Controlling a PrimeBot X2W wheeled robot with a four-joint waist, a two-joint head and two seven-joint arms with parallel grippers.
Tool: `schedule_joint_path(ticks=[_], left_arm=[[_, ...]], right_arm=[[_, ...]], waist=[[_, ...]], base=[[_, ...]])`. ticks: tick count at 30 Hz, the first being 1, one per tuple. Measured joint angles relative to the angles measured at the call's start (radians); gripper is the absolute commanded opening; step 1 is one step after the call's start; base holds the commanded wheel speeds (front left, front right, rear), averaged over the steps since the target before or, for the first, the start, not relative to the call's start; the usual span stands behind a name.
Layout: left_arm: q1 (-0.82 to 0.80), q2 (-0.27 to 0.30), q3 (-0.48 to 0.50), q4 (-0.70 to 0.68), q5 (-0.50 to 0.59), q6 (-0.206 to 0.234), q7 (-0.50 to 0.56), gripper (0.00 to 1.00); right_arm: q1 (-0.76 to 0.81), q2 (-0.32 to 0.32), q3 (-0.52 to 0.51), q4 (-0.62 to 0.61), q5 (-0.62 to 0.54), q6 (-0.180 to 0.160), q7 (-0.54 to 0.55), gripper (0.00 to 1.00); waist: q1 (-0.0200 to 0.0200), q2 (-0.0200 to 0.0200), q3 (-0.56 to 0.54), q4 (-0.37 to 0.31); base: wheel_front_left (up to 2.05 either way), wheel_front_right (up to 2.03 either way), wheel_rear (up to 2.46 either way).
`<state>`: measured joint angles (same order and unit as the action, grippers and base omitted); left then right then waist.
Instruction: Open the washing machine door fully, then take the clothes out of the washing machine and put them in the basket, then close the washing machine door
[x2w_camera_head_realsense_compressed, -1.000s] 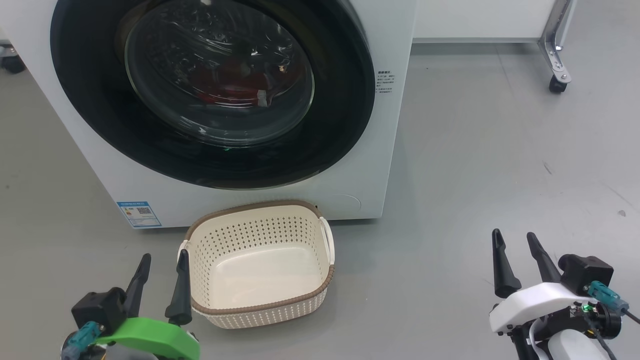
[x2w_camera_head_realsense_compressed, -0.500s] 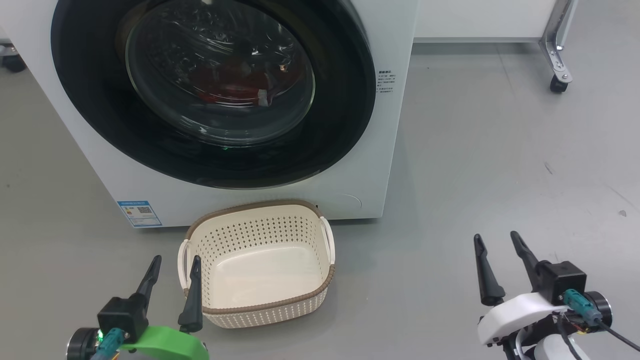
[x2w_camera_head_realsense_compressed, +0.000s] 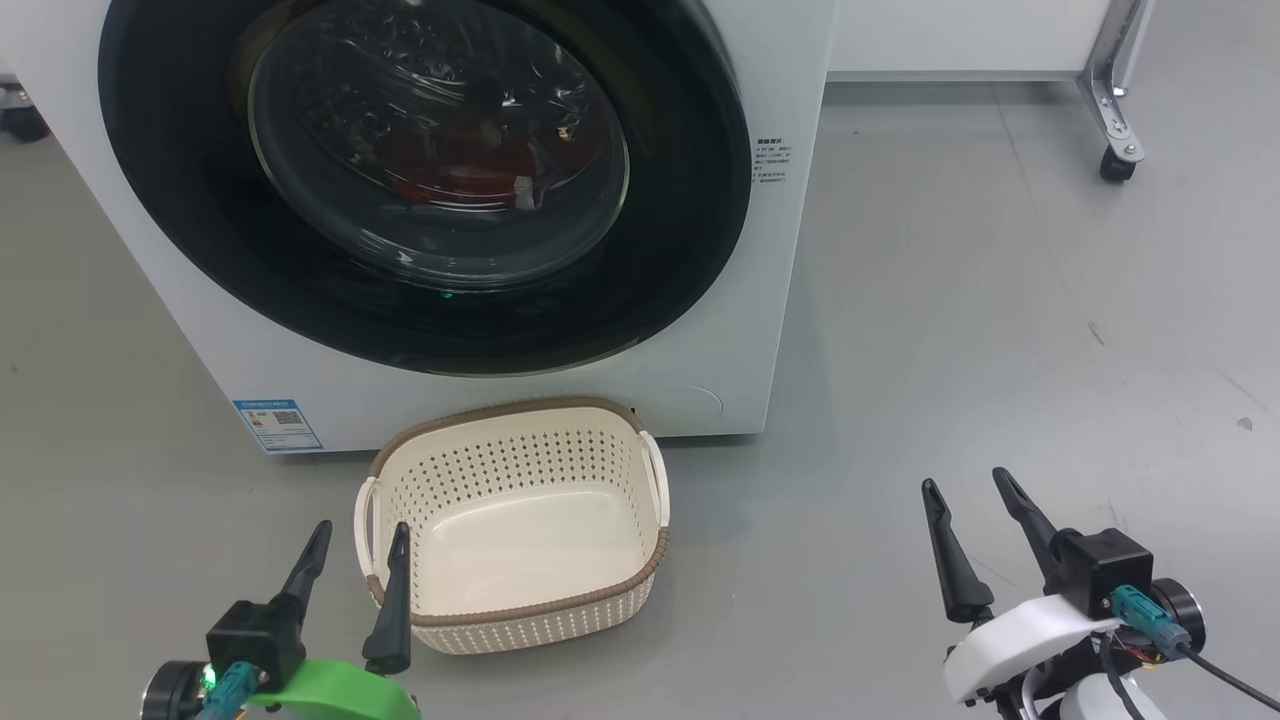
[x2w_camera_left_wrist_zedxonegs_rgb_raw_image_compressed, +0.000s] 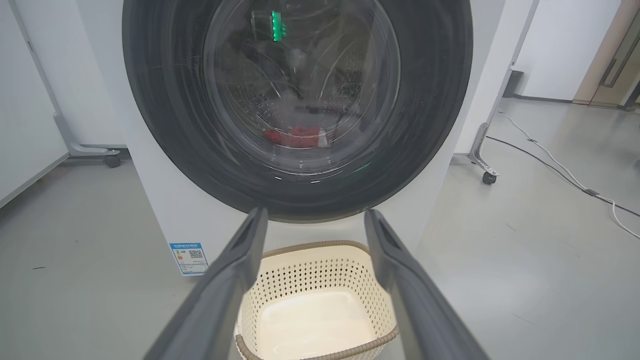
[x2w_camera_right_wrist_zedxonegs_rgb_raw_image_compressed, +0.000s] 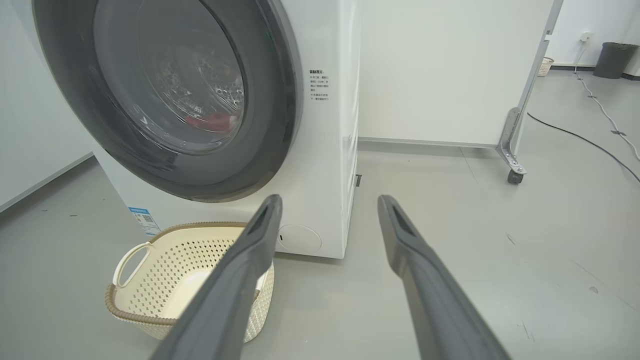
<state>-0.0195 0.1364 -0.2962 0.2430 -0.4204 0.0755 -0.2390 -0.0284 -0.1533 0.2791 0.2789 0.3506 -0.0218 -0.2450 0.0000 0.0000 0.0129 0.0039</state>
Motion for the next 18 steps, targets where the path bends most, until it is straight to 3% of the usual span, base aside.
schedule_joint_path(ticks=[18], left_arm=[[0.000,-0.003,0.003,0.016,-0.004,0.009,0.000,1.00]], right_arm=[[0.002,0.010,-0.016,0.004,-0.002,0.003,0.000,1.00]], waist=[[0.0000,0.0000,0.002,0.001]], base=[[0.00,0.00,0.00]])
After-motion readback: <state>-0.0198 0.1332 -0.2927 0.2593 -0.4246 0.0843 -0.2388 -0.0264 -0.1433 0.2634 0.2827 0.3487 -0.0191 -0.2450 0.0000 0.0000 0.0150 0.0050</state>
